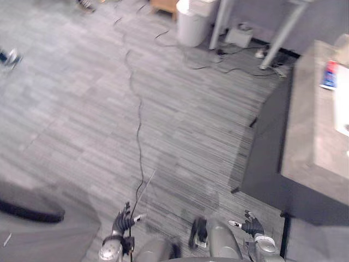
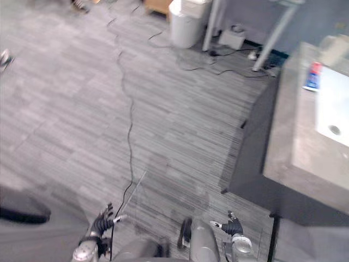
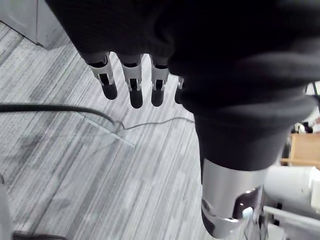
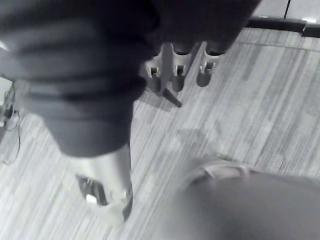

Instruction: Organize washtable

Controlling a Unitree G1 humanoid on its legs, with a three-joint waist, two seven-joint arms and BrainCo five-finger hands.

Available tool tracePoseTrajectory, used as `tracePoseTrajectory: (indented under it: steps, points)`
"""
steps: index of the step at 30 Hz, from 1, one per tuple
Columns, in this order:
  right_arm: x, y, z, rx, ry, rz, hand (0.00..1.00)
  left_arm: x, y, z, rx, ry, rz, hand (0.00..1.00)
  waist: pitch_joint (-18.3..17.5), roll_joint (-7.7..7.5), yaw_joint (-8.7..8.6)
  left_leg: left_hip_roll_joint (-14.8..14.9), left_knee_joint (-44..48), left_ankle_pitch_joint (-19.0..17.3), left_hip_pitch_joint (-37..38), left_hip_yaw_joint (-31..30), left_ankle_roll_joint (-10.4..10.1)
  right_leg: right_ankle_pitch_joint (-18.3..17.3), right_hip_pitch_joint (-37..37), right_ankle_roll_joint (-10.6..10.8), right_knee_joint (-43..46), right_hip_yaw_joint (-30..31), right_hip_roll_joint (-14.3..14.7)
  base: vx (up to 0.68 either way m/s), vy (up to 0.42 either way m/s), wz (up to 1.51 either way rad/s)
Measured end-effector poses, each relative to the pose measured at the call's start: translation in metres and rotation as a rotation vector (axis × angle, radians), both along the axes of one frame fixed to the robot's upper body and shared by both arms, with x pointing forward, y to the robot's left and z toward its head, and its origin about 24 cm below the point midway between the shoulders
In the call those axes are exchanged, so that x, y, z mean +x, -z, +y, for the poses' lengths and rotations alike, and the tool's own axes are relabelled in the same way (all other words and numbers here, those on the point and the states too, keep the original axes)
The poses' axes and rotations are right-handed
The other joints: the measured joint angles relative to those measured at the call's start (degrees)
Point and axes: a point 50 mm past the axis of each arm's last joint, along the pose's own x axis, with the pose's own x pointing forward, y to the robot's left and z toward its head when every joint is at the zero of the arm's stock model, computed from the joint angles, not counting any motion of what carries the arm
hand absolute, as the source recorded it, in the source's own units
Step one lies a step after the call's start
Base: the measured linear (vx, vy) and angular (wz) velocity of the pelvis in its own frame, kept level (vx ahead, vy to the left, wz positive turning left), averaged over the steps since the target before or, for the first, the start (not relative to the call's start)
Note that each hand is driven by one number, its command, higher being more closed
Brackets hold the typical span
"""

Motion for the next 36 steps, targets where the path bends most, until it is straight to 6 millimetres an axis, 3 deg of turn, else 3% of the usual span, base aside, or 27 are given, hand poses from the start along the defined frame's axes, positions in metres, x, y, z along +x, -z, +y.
tracePoseTrajectory:
  steps: [2, 3, 4, 5, 6, 9, 11, 14, 16, 17, 18, 19, 21, 24, 26, 27, 29, 31, 33, 34, 35, 36]
  points:
    - [-0.011, 0.003, -0.001, 0.001, 0.008, 0.026, 0.00, 0.002, -0.002, 0.000, 0.001, 0.006, -0.015, 0.00, -1.54, -1.98, -0.12, -0.91, 2.19, -0.48, 1.26, 0.92, -2.91, 8.08, 1.55, -7.52, -4.00, -2.52, 2.24, 0.61, -0.095, 0.51]
    - [-0.010, 0.000, -0.007, -0.020, 0.006, 0.013, 0.00, 0.000, 0.000, -0.006, -0.022, -0.016, -0.010, 0.00, -1.63, 0.50, 1.06, 0.60, 10.37, -1.57, -0.51, 3.24, -5.84, 8.41, 3.22, -10.59, -4.58, -4.24, 4.28, 0.68, -0.047, -0.31]
    - [-0.001, -0.007, -0.007, -0.025, 0.001, -0.038, 0.00, -0.001, 0.000, -0.007, -0.031, -0.025, -0.015, 0.00, -1.73, 1.73, 0.71, 3.64, 20.23, 2.48, -3.68, 6.57, -9.86, 5.74, 6.15, -10.99, -6.84, -2.07, 6.31, 0.66, -0.026, -0.58]
    - [0.003, -0.008, -0.005, -0.022, -0.004, -0.051, 0.00, -0.003, 0.000, -0.008, -0.036, -0.032, -0.013, 0.00, -1.53, 2.29, 0.77, 5.17, 25.32, 3.50, -4.99, 7.70, -9.43, 5.48, 7.76, -10.94, -7.56, -0.91, 7.30, 0.77, 0.011, -0.58]
    - [0.004, -0.009, 0.001, -0.005, -0.005, -0.062, 0.00, -0.001, -0.003, -0.006, -0.033, -0.041, -0.031, 0.00, -1.41, 2.21, 0.60, 8.78, 32.51, 2.33, -6.44, 10.77, -7.58, 4.36, 12.42, -9.90, -8.92, 0.37, 8.34, 0.60, 0.003, -0.46]
    - [0.006, -0.012, 0.004, -0.005, -0.008, -0.090, 0.00, 0.011, -0.014, -0.011, -0.040, -0.033, -0.112, 0.00, -2.03, 0.54, 1.70, 13.31, 35.96, 0.93, -11.19, 13.73, -5.42, 1.46, 21.11, -7.75, -11.58, 6.19, 8.25, 0.55, 0.051, -0.67]
    - [0.010, -0.016, 0.003, -0.006, -0.002, -0.120, 0.00, 0.017, -0.017, -0.013, -0.048, -0.033, -0.135, 0.00, -2.06, 0.47, 3.50, 14.50, 34.17, 0.92, -17.04, 13.12, -5.36, 1.04, 23.57, -6.59, -13.01, 10.55, 8.02, 0.44, 0.156, -1.11]
    - [0.008, -0.016, 0.003, 0.007, 0.018, -0.116, 0.00, 0.017, -0.016, -0.019, -0.067, -0.038, -0.135, 0.00, -1.44, -0.33, 3.80, 13.30, 24.88, 1.30, -23.72, 7.78, -5.96, -1.43, 27.10, -2.69, -12.46, 16.35, 5.47, 0.34, 0.257, -0.83]
    - [0.003, -0.014, 0.002, 0.006, 0.023, -0.104, 0.00, 0.018, -0.015, -0.027, -0.092, -0.042, -0.138, 0.00, -1.31, -0.54, 3.99, 11.89, 14.71, 4.32, -25.09, 3.59, -8.02, -4.81, 28.10, 0.17, -9.61, 19.75, 3.57, 0.37, 0.450, -0.87]
    - [-0.001, -0.013, 0.000, 0.000, 0.024, -0.091, 0.00, 0.017, -0.014, -0.030, -0.103, -0.045, -0.134, 0.00, -1.66, 0.71, 4.24, 12.36, 10.21, 11.20, -24.68, 2.00, -8.30, -7.64, 27.71, 2.51, -6.53, 21.75, 3.26, 0.35, 0.528, -0.88]
    - [-0.002, -0.012, 0.002, 0.006, 0.024, -0.087, 0.00, 0.015, -0.012, -0.032, -0.108, -0.047, -0.126, 0.00, -2.07, 0.45, 4.48, 11.41, 10.92, 15.14, -23.90, 2.64, -6.42, -8.98, 27.77, 3.94, -5.13, 23.39, 2.84, 0.31, 0.463, -0.77]
    - [-0.003, -0.010, 0.008, 0.021, 0.018, -0.083, 0.00, 0.014, -0.012, -0.031, -0.102, -0.042, -0.121, 0.00, -2.74, -0.63, 4.58, 10.87, 11.74, 13.85, -23.90, 3.87, -6.49, -9.54, 27.75, 4.67, -5.11, 24.35, 1.77, 0.36, 0.438, -0.56]
    - [-0.013, -0.008, 0.018, 0.049, 0.019, -0.076, 0.00, 0.018, -0.015, -0.026, -0.084, -0.035, -0.136, 0.00, -4.02, -3.01, 5.40, 9.12, 14.42, 9.78, -23.44, 7.51, -4.31, -10.03, 27.75, 5.47, -5.11, 26.21, -1.31, 0.31, 0.349, -0.56]
    - [-0.005, -0.013, 0.020, 0.050, 0.012, -0.109, 0.00, 0.011, -0.012, -0.028, -0.085, -0.029, -0.114, 0.00, -4.42, -3.62, 5.39, 8.71, 15.70, 6.37, -19.64, 13.35, -2.58, -9.96, 27.33, 7.41, -1.33, 27.96, -3.93, 0.28, 0.323, -0.81]
    - [0.000, -0.016, 0.021, 0.051, 0.001, -0.132, 0.00, 0.009, -0.011, -0.029, -0.084, -0.015, -0.107, 0.00, -4.56, -3.76, 5.38, 8.98, 15.24, 4.85, -16.39, 16.99, -2.08, -8.67, 23.65, 9.70, 6.40, 27.37, -4.93, 0.18, 0.194, -0.93]
    - [0.001, -0.017, 0.023, 0.054, -0.007, -0.134, 0.00, 0.010, -0.011, -0.030, -0.078, 0.003, -0.105, 0.00, -4.13, -2.85, 5.32, 9.49, 15.03, 3.86, -14.60, 19.17, -1.73, -7.72, 20.82, 10.92, 11.66, 25.41, -5.69, 0.19, 0.141, -0.94]
    - [0.000, -0.016, 0.028, 0.063, -0.037, -0.127, 0.00, 0.011, -0.013, -0.027, -0.066, 0.013, -0.109, 0.00, -4.15, -2.89, 5.29, 10.74, 14.61, 1.87, -11.55, 22.35, -1.54, -7.95, 17.75, 10.46, 17.47, 19.61, -7.09, 0.18, 0.066, -0.98]
    - [0.004, -0.016, 0.034, 0.060, -0.076, -0.132, 0.00, 0.011, -0.013, -0.024, -0.055, 0.015, -0.106, 0.00, -4.11, -2.77, 5.06, 12.31, 13.81, 0.23, -8.29, 25.90, -2.37, -10.01, 15.33, 7.28, 19.62, 10.94, -7.86, 0.15, -0.039, -0.98]
    - [0.005, -0.014, 0.034, 0.061, -0.081, -0.120, 0.00, 0.009, -0.011, -0.023, -0.053, 0.015, -0.094, 0.00, -4.12, -2.65, 4.63, 13.58, 13.12, -0.21, -6.84, 28.04, -2.99, -10.94, 13.08, 5.84, 16.69, 4.96, -7.39, 0.19, -0.106, -0.69]
    - [0.006, -0.010, 0.033, 0.060, -0.090, -0.092, 0.00, 0.007, -0.007, -0.021, -0.050, 0.015, -0.070, 0.00, -4.05, -2.51, 3.41, 14.48, 12.47, 0.11, -6.25, 28.67, -3.69, -10.47, 11.06, 5.24, 11.66, 2.01, -6.31, 0.21, -0.148, -0.39]
    - [0.006, -0.008, 0.032, 0.059, -0.092, -0.079, 0.00, 0.006, -0.005, -0.018, -0.043, 0.016, -0.056, 0.00, -4.08, -2.56, 3.27, 14.54, 11.96, 0.41, -5.86, 28.65, -4.26, -9.61, 10.15, 4.33, 9.09, 1.69, -5.76, 0.33, -0.253, -0.36]
    - [0.000, -0.002, 0.029, 0.052, -0.098, -0.039, 0.00, 0.003, 0.000, -0.014, -0.033, 0.019, -0.023, 0.00, -4.29, -3.01, 2.64, 14.15, 11.02, 1.17, -4.60, 27.87, -5.98, -0.56, 9.88, 1.37, 2.78, 0.94, -4.89, 0.27, -0.182, -0.17]
